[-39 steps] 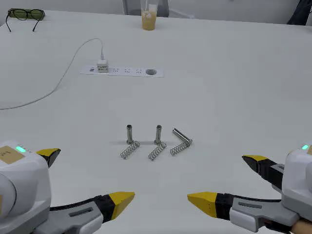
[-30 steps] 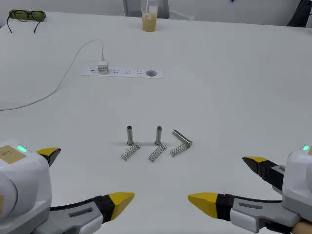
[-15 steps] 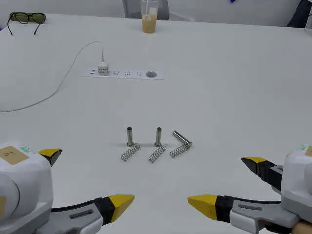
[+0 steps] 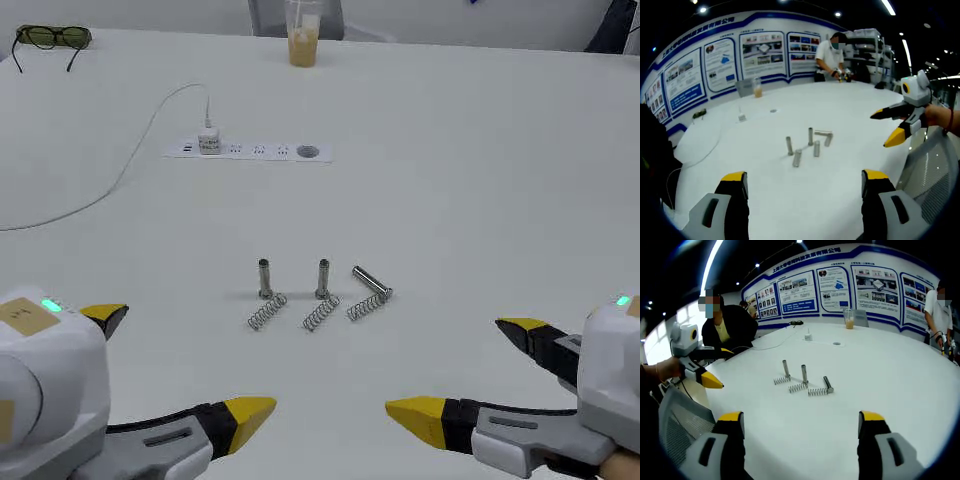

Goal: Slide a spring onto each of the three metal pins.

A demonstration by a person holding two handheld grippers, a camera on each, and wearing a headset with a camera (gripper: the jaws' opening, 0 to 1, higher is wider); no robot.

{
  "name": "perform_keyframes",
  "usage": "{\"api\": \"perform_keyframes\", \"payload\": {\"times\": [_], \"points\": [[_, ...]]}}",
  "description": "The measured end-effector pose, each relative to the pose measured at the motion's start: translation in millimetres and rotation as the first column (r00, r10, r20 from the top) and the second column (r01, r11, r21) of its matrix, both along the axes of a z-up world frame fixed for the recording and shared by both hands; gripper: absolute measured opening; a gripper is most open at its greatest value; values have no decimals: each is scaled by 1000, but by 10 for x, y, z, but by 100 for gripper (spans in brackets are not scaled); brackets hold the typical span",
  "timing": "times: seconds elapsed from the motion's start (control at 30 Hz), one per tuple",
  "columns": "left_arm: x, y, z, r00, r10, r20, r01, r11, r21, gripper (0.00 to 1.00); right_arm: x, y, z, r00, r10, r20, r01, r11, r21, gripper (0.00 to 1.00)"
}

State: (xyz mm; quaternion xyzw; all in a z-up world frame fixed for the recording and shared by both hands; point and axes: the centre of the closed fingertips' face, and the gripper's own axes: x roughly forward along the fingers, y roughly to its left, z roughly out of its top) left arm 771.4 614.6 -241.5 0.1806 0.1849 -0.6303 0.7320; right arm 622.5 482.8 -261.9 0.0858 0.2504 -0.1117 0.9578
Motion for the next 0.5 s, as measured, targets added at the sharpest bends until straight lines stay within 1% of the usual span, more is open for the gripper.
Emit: {"api": "perform_keyframes", "payload": {"times": [0.27, 0.5], "points": [[27, 10, 16, 1000, 7, 6, -7, 1000, -6, 96, -5, 14, -6, 1000, 4, -1, -4, 1000, 3, 95], [24, 7, 20, 1000, 6, 6, -6, 1000, -4, 96, -6, 16, 11, 1000, 6, 3, -6, 1000, 0, 95]]}}
